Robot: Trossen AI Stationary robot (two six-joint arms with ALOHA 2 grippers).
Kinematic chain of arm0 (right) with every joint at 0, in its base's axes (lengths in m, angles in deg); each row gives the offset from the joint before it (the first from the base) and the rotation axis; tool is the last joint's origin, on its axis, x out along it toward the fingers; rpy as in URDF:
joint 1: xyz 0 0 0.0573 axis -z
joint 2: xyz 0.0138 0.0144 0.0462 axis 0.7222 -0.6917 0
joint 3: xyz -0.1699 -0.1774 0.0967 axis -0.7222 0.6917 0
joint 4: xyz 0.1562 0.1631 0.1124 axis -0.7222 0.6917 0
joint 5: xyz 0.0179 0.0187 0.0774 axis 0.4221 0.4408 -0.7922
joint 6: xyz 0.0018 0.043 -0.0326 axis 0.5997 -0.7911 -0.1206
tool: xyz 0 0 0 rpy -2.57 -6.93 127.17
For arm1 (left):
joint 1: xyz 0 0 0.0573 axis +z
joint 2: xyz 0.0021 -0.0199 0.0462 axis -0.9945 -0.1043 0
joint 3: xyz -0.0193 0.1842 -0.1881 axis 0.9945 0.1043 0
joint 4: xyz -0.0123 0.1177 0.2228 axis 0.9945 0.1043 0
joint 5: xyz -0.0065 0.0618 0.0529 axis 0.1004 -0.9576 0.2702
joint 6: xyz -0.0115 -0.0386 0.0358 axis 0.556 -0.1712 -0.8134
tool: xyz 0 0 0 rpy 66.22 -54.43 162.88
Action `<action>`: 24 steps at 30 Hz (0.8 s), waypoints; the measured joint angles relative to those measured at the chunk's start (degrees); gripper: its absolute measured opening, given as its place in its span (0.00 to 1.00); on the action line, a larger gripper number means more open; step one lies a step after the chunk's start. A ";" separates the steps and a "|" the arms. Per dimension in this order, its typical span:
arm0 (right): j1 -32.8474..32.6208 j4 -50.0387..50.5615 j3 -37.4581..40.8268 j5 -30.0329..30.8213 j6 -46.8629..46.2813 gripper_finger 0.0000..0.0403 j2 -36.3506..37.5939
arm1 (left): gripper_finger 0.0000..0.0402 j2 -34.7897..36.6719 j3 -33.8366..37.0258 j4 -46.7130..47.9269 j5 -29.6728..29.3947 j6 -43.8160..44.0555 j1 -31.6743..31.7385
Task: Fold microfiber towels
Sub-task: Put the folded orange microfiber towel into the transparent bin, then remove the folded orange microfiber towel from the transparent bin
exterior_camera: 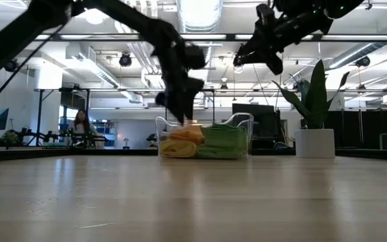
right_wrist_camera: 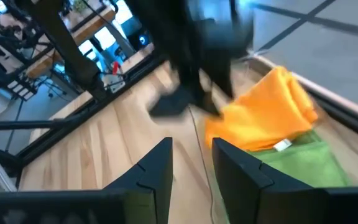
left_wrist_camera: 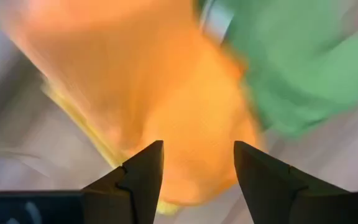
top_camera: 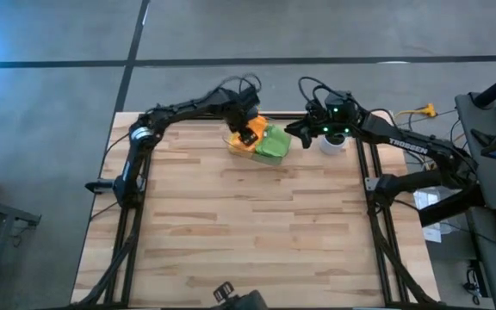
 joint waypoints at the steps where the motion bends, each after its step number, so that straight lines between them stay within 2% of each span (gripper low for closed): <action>1: -0.22 -0.40 0.00 -0.04 0.02 0.27 -0.84 | 0.45 1.21 -0.89 -0.24 -0.07 -0.51 0.27; 7: -3.42 -6.89 0.15 -0.54 2.76 0.27 -9.42 | 0.45 8.50 0.63 -0.15 -3.43 -2.30 2.35; 11: -4.63 -15.10 0.11 -0.74 9.63 0.29 -15.90 | 0.45 11.61 6.99 0.02 -3.06 -2.63 3.66; 14: -4.57 -17.57 -2.07 -0.65 16.25 0.31 -21.12 | 0.45 13.17 14.50 -0.92 -3.11 -2.49 5.14; 18: -3.32 -16.30 -8.12 -0.17 21.87 0.32 -28.30 | 0.45 16.71 23.24 -5.58 -2.61 -1.03 7.61; 22: -1.34 -10.36 -16.80 4.72 25.13 0.32 -35.22 | 0.45 17.13 29.76 -7.81 2.50 1.86 8.24; 24: -0.32 -5.92 -21.55 5.08 27.01 0.32 -38.29 | 0.45 17.14 31.81 -7.22 5.15 3.72 7.30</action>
